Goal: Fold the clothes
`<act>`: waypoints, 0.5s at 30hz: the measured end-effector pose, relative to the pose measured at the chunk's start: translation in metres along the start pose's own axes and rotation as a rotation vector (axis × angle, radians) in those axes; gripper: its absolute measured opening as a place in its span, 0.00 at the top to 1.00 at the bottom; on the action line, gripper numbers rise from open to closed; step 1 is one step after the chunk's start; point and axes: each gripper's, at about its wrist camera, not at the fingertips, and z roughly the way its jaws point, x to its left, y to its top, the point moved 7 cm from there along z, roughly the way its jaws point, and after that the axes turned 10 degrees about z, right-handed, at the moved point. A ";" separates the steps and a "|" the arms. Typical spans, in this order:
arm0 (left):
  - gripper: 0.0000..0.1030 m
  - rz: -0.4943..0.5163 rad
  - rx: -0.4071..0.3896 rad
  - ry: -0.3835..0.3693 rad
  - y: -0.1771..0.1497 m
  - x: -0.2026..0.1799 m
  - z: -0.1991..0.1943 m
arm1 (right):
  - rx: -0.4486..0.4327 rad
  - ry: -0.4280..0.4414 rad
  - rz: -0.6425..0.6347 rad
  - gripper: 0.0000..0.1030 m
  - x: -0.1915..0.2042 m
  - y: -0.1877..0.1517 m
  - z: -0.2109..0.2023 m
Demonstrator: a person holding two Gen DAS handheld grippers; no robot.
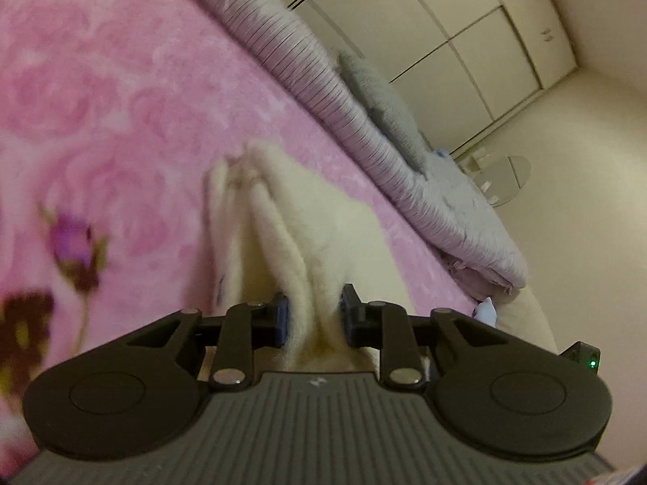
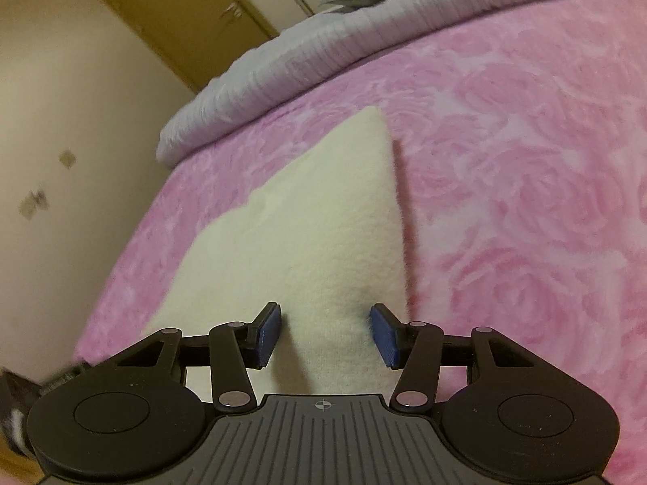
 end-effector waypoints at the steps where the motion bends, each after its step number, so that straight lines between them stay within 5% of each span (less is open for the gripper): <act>1: 0.80 0.016 0.006 0.013 0.002 0.002 0.001 | -0.002 -0.010 -0.021 0.49 0.004 -0.002 0.003; 9: 0.79 -0.010 0.030 0.077 -0.022 0.025 0.004 | -0.044 -0.113 -0.346 0.47 0.029 -0.027 0.033; 15: 0.78 0.044 0.049 0.121 -0.021 0.012 -0.001 | 0.007 -0.006 -0.248 0.47 0.009 -0.015 0.019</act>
